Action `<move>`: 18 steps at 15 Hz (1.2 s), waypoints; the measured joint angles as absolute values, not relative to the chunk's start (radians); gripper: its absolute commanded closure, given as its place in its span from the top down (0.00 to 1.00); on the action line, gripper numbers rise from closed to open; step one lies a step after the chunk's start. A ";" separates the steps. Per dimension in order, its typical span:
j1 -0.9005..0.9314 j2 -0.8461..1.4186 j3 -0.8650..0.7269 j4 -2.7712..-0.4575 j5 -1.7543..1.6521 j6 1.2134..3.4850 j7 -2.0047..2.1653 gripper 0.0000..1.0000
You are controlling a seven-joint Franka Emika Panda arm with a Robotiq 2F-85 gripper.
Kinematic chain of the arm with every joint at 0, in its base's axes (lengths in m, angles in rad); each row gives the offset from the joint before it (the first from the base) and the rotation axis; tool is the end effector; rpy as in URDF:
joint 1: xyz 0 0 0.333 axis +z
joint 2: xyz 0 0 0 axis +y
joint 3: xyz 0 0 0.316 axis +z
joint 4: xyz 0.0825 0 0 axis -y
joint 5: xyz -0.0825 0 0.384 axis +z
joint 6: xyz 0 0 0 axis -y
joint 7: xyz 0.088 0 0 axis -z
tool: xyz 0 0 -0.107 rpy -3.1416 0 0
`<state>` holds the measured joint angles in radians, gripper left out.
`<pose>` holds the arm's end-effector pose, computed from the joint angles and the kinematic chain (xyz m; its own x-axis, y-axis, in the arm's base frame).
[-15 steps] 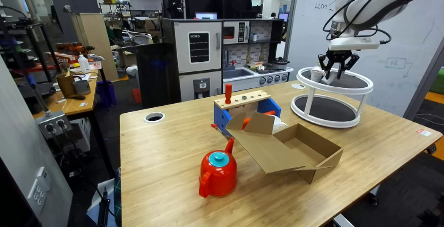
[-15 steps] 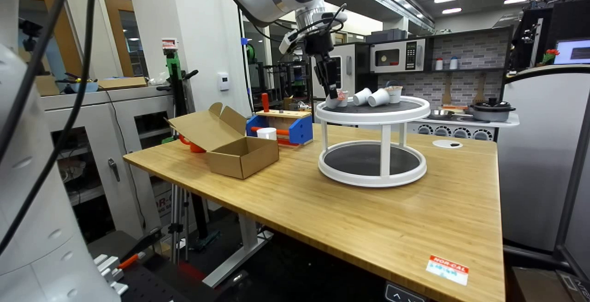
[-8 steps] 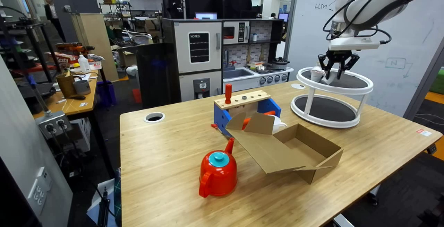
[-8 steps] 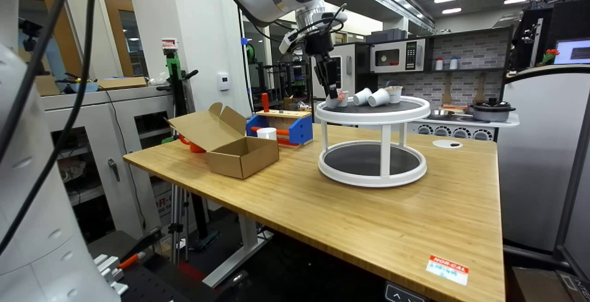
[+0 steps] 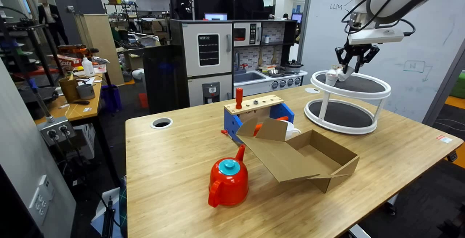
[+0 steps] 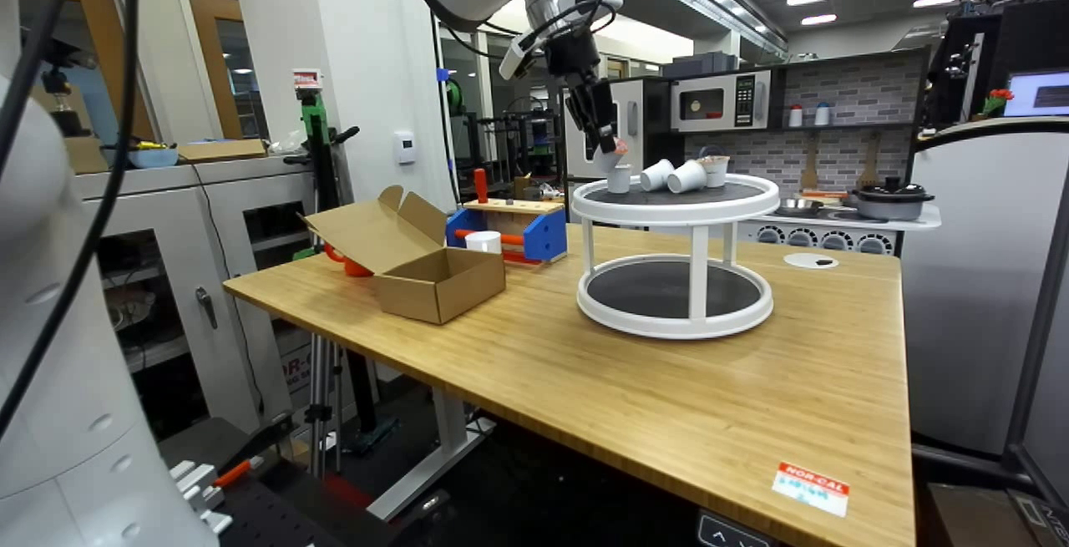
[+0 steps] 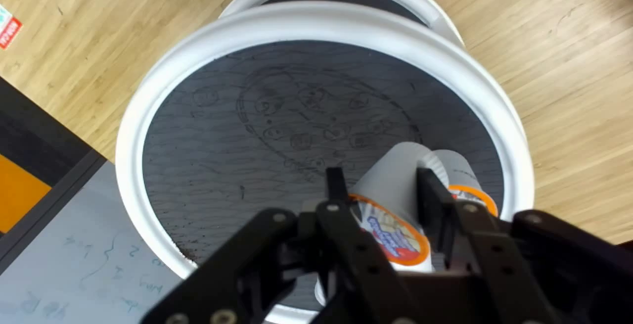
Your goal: Put one of the cups on the stand in the box and then put it back on the stand
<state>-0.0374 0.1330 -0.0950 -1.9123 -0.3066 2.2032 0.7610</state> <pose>0.6009 -0.0886 0.4433 0.7252 -0.6253 0.2884 -0.6742 -0.7299 0.1128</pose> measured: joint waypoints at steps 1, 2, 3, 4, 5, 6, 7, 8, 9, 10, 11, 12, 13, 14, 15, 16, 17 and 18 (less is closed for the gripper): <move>-0.032 0.116 -0.095 -1.918 -0.318 2.203 0.759 0.13; -0.027 0.096 -0.093 -1.929 -0.327 2.204 0.756 0.13; -0.023 0.076 -0.090 -1.942 -0.334 2.204 0.751 0.13; -0.019 0.052 -0.086 -1.961 -0.342 2.204 0.745 0.13; -0.015 0.027 -0.080 -1.984 -0.347 2.206 0.735 0.13; -0.013 0.000 -0.073 -2.009 -0.348 2.209 0.723 0.13; -0.010 -0.027 -0.064 -2.035 -0.348 2.212 0.712 0.13; -0.009 -0.054 -0.054 -2.060 -0.348 2.217 0.701 0.13; -0.006 -0.079 -0.044 -2.085 -0.348 2.223 0.691 0.13; -0.004 -0.101 -0.033 -2.107 -0.348 2.230 0.684 0.13; -0.001 -0.122 -0.021 -2.128 -0.343 2.242 0.675 0.13; 0.002 -0.141 -0.009 -2.148 -0.330 2.256 0.661 0.13; 0.008 -0.159 0.002 -2.168 -0.301 2.269 0.639 0.13; 0.015 -0.176 0.012 -2.185 -0.271 2.278 0.617 0.13; 0.022 -0.190 0.022 -2.202 -0.243 2.281 0.596 0.13; 0.028 -0.203 0.031 -2.217 -0.218 2.283 0.577 0.13; 0.031 -0.213 0.040 -2.231 -0.196 2.284 0.556 0.13; 0.034 -0.222 0.046 -2.244 -0.181 2.284 0.535 0.13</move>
